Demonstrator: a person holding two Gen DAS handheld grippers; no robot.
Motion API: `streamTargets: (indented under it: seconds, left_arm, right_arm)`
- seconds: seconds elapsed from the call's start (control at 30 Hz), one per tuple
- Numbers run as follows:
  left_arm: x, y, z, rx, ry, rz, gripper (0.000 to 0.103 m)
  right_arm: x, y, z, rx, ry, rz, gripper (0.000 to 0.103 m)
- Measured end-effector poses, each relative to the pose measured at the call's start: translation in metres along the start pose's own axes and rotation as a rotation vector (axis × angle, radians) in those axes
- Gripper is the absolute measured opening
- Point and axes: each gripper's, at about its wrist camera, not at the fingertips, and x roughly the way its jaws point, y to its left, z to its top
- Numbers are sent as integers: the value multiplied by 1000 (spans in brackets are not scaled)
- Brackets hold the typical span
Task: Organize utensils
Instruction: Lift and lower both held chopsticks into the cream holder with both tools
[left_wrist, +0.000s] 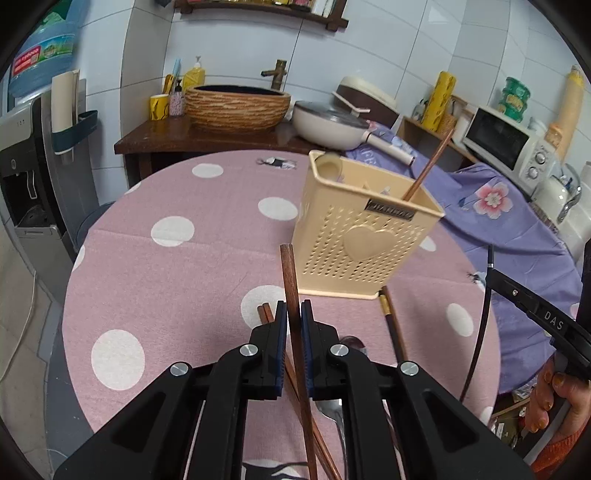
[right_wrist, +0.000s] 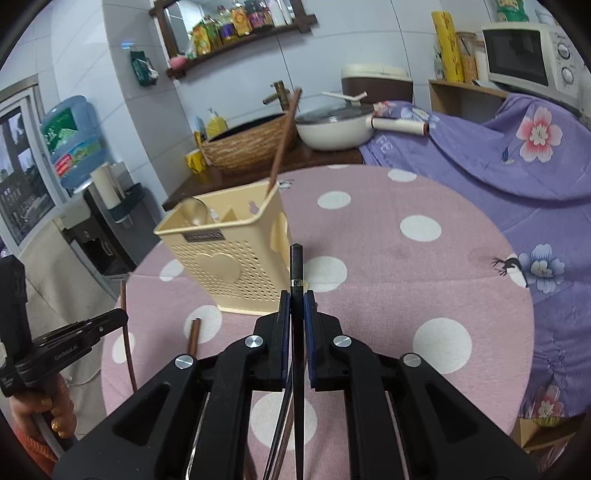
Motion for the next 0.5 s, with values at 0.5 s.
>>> streamTargets:
  seconds: [0.5]
  left_arm:
    - [-59, -9, 3, 75, -103, -12, 7]
  right_arm:
    - [-75, 17, 1, -88, -98, 82, 8]
